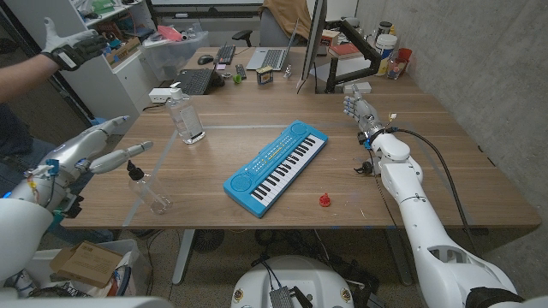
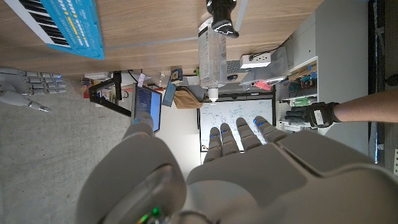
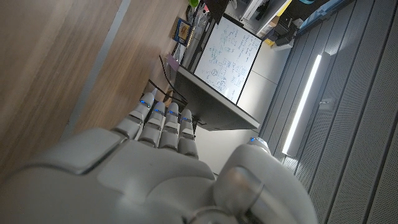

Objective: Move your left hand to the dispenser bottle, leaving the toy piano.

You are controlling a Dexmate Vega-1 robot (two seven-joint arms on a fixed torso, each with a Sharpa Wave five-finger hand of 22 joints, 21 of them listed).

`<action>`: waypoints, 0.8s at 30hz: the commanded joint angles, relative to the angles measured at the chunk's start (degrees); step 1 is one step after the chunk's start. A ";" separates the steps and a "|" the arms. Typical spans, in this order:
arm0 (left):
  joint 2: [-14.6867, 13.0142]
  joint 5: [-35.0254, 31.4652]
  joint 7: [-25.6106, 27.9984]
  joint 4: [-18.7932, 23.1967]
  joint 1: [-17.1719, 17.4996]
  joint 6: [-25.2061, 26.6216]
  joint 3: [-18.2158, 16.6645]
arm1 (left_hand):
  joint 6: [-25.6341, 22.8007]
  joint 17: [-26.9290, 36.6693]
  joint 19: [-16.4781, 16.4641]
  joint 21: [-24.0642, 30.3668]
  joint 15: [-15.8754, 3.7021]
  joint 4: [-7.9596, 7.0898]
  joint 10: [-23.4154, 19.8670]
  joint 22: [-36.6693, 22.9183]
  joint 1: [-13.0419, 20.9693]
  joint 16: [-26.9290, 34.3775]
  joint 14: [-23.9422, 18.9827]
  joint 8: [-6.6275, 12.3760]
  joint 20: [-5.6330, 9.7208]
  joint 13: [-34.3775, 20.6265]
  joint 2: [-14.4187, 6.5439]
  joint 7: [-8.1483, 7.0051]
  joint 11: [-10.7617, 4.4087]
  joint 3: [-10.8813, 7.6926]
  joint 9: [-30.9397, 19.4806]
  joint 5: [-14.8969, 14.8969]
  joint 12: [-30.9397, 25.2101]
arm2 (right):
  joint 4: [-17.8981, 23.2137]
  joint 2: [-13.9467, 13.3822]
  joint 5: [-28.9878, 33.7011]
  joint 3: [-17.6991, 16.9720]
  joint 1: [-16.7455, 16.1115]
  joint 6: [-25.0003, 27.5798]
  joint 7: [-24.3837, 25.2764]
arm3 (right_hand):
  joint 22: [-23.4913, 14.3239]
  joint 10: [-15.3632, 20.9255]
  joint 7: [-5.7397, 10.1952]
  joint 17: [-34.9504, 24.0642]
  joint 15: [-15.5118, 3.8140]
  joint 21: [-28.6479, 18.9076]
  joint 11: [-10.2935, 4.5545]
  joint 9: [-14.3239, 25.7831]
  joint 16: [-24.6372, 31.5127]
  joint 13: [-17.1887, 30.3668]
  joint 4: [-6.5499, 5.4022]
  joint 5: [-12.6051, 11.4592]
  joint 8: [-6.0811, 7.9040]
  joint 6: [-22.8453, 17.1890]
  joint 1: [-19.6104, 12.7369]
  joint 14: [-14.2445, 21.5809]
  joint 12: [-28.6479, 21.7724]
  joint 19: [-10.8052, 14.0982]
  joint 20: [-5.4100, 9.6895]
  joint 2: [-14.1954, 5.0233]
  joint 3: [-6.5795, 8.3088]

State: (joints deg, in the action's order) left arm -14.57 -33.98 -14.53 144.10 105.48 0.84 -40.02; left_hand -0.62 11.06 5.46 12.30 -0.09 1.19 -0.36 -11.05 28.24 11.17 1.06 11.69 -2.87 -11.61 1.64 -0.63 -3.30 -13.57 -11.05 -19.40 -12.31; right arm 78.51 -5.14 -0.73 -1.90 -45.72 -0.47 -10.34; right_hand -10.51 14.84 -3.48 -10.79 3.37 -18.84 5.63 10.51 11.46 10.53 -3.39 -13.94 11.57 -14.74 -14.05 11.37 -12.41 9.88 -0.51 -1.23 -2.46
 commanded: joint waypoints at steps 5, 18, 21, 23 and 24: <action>-1.02 -3.96 1.67 -2.37 -1.85 0.40 1.07 | -0.83 0.25 -0.18 0.37 -0.65 0.30 -0.32 -0.25 0.76 0.47 -0.11 0.71 -0.35 -0.08 -0.19 -0.43 -0.82 0.05 -0.24 0.04 -0.35 | 0.81 -0.59 -0.12 -1.05 -0.38 0.49 -0.28 | -0.22 0.32 0.08 -0.16 0.15 0.11 0.03 0.32 -0.15 0.08 -0.20 0.13 -0.23 -0.42 -0.10 0.52 -0.02 0.44 0.05 -0.57 -0.50; -2.57 -3.03 1.87 -5.04 -3.06 1.50 2.22 | -1.33 0.25 -0.25 0.41 -0.74 0.41 -0.70 -0.24 1.01 0.54 -0.45 0.83 -0.50 -0.09 -0.30 -0.60 -0.93 0.03 -0.25 -0.10 -0.46 | 2.80 -0.74 0.29 -0.94 -1.25 1.67 -0.01 | -0.23 0.35 0.05 -0.16 0.18 0.26 0.07 0.32 -0.19 0.09 -0.18 0.16 -0.23 -0.43 -0.09 0.47 0.00 0.52 0.11 -0.58 -0.58; -3.14 -2.87 1.98 -5.79 -3.20 1.67 2.42 | -1.36 0.25 -0.24 0.41 -0.79 0.43 -0.74 -0.24 1.05 0.55 -0.50 0.83 -0.55 -0.10 -0.32 -0.57 -0.84 0.03 -0.25 -0.12 -0.47 | 3.07 -0.68 0.37 -0.89 -1.42 1.79 0.10 | -0.23 0.28 0.06 -0.16 0.24 0.29 0.03 0.32 -0.19 0.09 -0.18 0.16 -0.24 -0.42 -0.09 0.48 0.04 0.55 0.10 -0.57 -0.60; -3.54 -2.52 1.94 -6.30 -3.32 1.75 2.49 | -1.33 0.25 -0.24 0.41 -0.81 0.44 -0.79 -0.24 1.08 0.54 -0.50 0.81 -0.56 -0.10 -0.34 -0.60 -0.87 0.03 -0.25 -0.14 -0.48 | 3.31 -0.65 0.47 -0.86 -1.56 1.93 0.25 | -0.23 0.29 0.06 -0.16 0.20 0.32 0.03 0.32 -0.19 0.09 -0.17 0.16 -0.23 -0.44 -0.09 0.48 0.04 0.54 0.10 -0.57 -0.61; -3.74 -2.55 2.04 -6.55 -3.34 1.76 2.54 | -1.34 0.25 -0.23 0.41 -0.76 0.45 -0.80 -0.24 1.09 0.53 -0.49 0.81 -0.56 -0.10 -0.34 -0.62 -0.90 0.03 -0.25 -0.15 -0.48 | 3.43 -0.59 0.47 -0.88 -1.64 1.97 0.34 | -0.23 0.31 0.06 -0.16 0.21 0.32 0.03 0.32 -0.19 0.09 -0.17 0.16 -0.22 -0.45 -0.09 0.49 0.03 0.55 0.09 -0.57 -0.61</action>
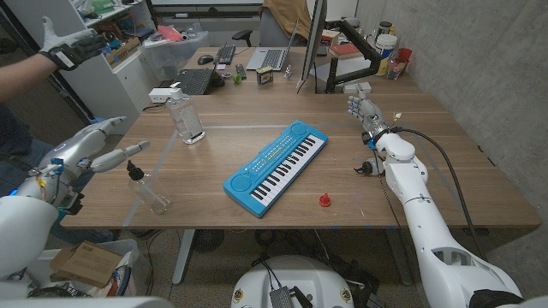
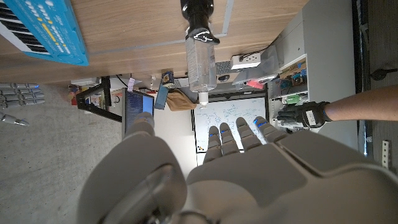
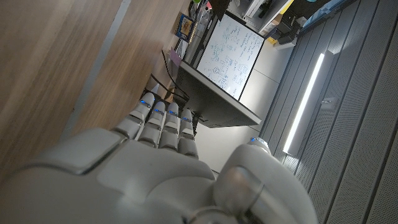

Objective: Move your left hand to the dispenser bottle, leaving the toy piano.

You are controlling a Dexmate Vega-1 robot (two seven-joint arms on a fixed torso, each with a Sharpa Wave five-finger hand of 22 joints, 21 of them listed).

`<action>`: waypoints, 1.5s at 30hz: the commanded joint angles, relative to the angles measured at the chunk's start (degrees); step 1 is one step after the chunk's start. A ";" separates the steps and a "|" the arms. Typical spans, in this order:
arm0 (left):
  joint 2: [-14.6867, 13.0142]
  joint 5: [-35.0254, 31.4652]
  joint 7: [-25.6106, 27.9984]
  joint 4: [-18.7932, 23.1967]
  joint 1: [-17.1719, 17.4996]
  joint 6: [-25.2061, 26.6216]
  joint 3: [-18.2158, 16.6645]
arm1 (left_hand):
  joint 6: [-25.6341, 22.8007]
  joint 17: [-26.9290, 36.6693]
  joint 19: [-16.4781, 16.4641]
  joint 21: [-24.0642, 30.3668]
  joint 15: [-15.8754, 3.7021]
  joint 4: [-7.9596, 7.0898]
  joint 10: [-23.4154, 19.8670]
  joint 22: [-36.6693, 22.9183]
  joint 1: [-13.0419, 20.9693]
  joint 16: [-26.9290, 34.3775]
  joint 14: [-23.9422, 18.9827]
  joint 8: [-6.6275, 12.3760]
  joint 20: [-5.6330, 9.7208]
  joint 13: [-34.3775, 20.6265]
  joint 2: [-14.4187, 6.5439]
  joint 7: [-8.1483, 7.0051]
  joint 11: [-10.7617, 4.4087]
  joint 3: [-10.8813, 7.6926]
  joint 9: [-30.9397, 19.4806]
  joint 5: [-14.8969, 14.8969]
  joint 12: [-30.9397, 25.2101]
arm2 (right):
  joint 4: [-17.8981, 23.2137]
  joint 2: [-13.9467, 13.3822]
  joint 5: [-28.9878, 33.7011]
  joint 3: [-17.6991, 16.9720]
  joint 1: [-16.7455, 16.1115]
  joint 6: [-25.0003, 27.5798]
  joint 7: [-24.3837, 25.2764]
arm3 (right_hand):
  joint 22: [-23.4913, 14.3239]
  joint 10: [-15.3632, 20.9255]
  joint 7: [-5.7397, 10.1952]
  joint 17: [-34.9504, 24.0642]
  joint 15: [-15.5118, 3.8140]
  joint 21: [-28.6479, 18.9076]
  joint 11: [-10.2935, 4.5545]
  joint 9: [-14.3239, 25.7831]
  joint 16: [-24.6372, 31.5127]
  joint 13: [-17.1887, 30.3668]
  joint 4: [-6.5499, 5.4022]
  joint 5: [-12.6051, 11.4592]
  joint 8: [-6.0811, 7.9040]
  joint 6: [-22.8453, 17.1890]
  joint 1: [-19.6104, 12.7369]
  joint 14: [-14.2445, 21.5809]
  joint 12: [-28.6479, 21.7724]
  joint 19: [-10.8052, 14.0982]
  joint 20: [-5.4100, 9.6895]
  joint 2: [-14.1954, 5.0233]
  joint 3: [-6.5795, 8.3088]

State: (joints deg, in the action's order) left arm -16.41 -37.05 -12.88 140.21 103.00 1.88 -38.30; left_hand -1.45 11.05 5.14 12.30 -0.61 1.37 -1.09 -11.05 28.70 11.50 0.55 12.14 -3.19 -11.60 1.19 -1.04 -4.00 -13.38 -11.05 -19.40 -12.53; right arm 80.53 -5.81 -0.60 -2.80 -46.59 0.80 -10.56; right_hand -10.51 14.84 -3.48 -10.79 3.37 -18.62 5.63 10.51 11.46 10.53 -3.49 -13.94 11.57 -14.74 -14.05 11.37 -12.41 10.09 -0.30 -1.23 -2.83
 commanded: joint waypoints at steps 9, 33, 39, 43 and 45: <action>-3.34 0.10 1.36 -4.58 -0.48 0.65 1.35 | -0.60 0.26 0.10 0.41 -0.32 0.32 -0.03 -0.24 0.76 0.21 -0.07 0.35 -0.33 -0.12 0.07 -0.27 -0.20 -0.16 -0.25 -0.21 -0.23 | 2.37 0.34 0.60 0.11 -1.34 1.00 1.15 | -0.23 0.29 0.00 -0.16 0.25 0.20 0.06 0.32 -0.20 0.09 -0.05 0.17 -0.26 -0.38 -0.09 0.47 0.06 0.35 -0.14 -0.57 -0.29; -6.57 0.49 1.95 -7.39 -0.24 1.75 3.39 | -1.59 0.28 0.16 0.40 -0.24 0.51 -0.55 -0.22 1.11 0.23 -0.35 0.60 -0.59 -0.16 -0.01 -0.61 -0.51 -0.13 -0.26 -0.40 -0.35 | 4.78 0.40 0.64 0.20 -3.12 1.97 1.41 | -0.25 0.36 0.14 -0.16 0.24 0.42 0.03 0.32 -0.22 0.09 -0.01 0.18 -0.27 -0.36 -0.10 0.50 0.07 0.52 -0.14 -0.58 -0.41; -7.63 0.50 1.78 -7.85 -0.70 2.60 4.16 | -2.50 0.29 0.51 0.26 -0.23 0.57 -0.55 -0.21 1.23 0.20 -0.35 0.90 -0.91 -0.18 -0.03 -0.67 -0.58 -0.11 -0.27 -0.48 -0.33 | 4.69 0.09 1.12 0.38 -3.02 2.10 1.48 | -0.25 0.33 0.09 -0.16 0.18 0.48 0.15 0.32 -0.23 0.09 0.01 0.18 -0.26 -0.39 -0.10 0.49 0.09 0.57 -0.14 -0.59 -0.44; -8.32 0.69 1.70 -8.11 -0.96 2.92 4.51 | -2.87 0.29 0.65 0.21 -0.25 0.60 -0.67 -0.21 1.28 0.19 -0.37 1.00 -0.95 -0.19 -0.04 -0.74 -0.65 -0.10 -0.28 -0.51 -0.36 | 4.69 -0.09 1.26 0.42 -2.94 2.27 1.32 | -0.25 0.33 0.11 -0.16 0.21 0.52 0.17 0.32 -0.22 0.10 0.02 0.18 -0.28 -0.34 -0.11 0.51 0.10 0.62 -0.13 -0.59 -0.46; -8.49 0.77 1.98 -8.22 -1.00 2.83 4.69 | -2.92 0.30 0.62 0.23 -0.29 0.61 -0.75 -0.20 1.31 0.19 -0.38 1.00 -0.91 -0.19 -0.04 -0.80 -0.92 -0.09 -0.28 -0.53 -0.38 | 4.77 -0.19 1.33 0.43 -2.92 2.29 1.25 | -0.25 0.25 0.09 -0.16 0.17 0.55 0.14 0.32 -0.22 0.10 0.02 0.18 -0.27 -0.38 -0.11 0.54 0.13 0.63 -0.12 -0.60 -0.47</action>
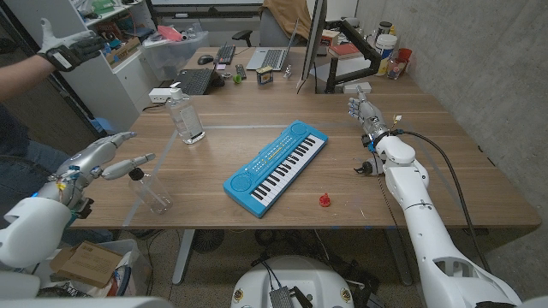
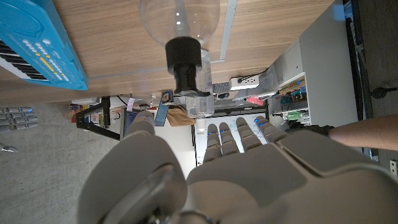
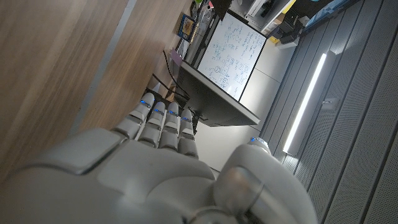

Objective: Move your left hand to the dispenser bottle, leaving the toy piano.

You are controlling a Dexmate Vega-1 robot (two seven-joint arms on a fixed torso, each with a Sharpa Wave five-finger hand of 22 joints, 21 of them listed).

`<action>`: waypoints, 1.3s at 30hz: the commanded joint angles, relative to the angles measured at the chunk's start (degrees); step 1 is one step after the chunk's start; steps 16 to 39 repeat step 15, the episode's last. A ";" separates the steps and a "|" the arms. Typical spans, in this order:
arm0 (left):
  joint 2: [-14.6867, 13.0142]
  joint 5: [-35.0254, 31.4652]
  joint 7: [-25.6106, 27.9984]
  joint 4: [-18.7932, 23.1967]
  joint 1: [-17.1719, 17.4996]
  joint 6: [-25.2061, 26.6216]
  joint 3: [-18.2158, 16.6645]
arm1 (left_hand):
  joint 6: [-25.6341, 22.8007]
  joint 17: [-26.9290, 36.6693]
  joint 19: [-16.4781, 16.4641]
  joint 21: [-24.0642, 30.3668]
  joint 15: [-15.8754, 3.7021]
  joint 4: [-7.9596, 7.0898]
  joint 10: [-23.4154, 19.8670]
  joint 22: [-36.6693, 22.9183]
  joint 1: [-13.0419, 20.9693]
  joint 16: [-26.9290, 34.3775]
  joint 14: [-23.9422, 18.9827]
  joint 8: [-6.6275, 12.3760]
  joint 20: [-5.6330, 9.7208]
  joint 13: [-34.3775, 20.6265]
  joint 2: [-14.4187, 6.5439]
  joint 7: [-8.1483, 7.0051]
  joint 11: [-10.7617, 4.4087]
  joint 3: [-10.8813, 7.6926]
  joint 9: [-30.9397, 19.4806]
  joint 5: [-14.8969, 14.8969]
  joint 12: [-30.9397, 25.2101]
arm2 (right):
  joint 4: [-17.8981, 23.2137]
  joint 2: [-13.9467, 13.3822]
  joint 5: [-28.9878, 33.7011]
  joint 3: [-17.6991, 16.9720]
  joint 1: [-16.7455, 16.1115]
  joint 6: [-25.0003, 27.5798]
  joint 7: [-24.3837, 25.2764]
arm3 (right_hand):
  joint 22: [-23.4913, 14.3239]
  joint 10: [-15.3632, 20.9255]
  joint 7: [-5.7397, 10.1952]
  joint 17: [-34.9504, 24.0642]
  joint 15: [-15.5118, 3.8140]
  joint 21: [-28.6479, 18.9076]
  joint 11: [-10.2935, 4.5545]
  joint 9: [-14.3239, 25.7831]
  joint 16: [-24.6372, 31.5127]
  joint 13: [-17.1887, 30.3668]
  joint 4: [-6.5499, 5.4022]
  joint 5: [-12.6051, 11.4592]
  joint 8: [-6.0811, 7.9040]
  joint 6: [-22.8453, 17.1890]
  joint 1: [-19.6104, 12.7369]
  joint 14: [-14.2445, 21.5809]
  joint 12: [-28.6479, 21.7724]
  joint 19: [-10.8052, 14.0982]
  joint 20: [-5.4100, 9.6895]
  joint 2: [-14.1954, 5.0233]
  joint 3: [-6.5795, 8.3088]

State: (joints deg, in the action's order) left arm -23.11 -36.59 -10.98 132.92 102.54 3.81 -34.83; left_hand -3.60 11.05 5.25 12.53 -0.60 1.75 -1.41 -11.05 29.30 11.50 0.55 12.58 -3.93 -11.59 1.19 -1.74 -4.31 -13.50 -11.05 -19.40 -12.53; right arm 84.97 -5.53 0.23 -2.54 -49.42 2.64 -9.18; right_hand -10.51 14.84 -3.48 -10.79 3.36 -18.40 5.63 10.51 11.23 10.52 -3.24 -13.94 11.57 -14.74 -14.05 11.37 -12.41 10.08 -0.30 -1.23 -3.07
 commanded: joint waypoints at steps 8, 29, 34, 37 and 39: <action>-2.12 0.50 0.94 -1.06 -0.29 0.77 1.64 | -1.00 0.31 0.60 -0.02 -0.39 0.27 -0.75 -0.20 0.77 0.23 -0.54 0.59 -0.12 -0.22 -0.06 -0.07 -0.66 0.05 -0.29 -0.59 -0.48 | 0.67 -0.74 0.65 0.08 -0.04 0.69 -0.33 | -0.26 0.29 0.12 -0.16 0.18 0.41 0.07 0.32 0.02 0.11 -0.20 0.18 -0.28 -0.34 -0.13 0.58 0.13 0.68 -0.13 -0.62 -0.27; -2.39 0.44 1.52 -1.04 -0.18 0.80 2.00 | -1.16 0.32 0.39 0.07 -0.24 0.29 -0.92 -0.21 0.83 0.30 -0.75 0.59 0.09 -0.23 -0.08 -0.15 -0.71 0.07 -0.29 -0.63 -0.52 | 0.57 -0.82 0.59 -0.02 0.10 0.58 -0.48 | -0.26 0.33 0.09 -0.16 0.22 0.48 0.02 0.32 0.01 0.11 -0.19 0.18 -0.28 -0.36 -0.13 0.59 0.12 0.72 -0.11 -0.63 -0.30; -2.39 0.44 1.52 -1.04 -0.18 0.80 2.00 | -1.16 0.32 0.39 0.07 -0.24 0.29 -0.92 -0.21 0.83 0.30 -0.75 0.59 0.09 -0.23 -0.08 -0.15 -0.71 0.07 -0.29 -0.63 -0.52 | 0.57 -0.82 0.59 -0.02 0.10 0.58 -0.48 | -0.26 0.33 0.09 -0.16 0.22 0.48 0.02 0.32 0.01 0.11 -0.19 0.18 -0.28 -0.36 -0.13 0.59 0.12 0.72 -0.11 -0.63 -0.30; -2.39 0.44 1.52 -1.04 -0.18 0.80 2.00 | -1.16 0.32 0.39 0.07 -0.24 0.29 -0.92 -0.21 0.83 0.30 -0.75 0.59 0.09 -0.23 -0.08 -0.15 -0.71 0.07 -0.29 -0.63 -0.52 | 0.57 -0.82 0.59 -0.02 0.10 0.58 -0.48 | -0.26 0.33 0.09 -0.16 0.22 0.48 0.02 0.32 0.01 0.11 -0.19 0.18 -0.28 -0.36 -0.13 0.59 0.12 0.72 -0.11 -0.63 -0.30; -2.39 0.44 1.52 -1.04 -0.18 0.80 2.00 | -1.16 0.32 0.39 0.07 -0.24 0.29 -0.92 -0.21 0.83 0.30 -0.75 0.59 0.09 -0.23 -0.08 -0.15 -0.71 0.07 -0.29 -0.63 -0.52 | 0.57 -0.82 0.59 -0.02 0.10 0.58 -0.48 | -0.26 0.33 0.09 -0.16 0.22 0.48 0.02 0.32 0.01 0.11 -0.19 0.18 -0.28 -0.36 -0.13 0.59 0.12 0.72 -0.11 -0.63 -0.30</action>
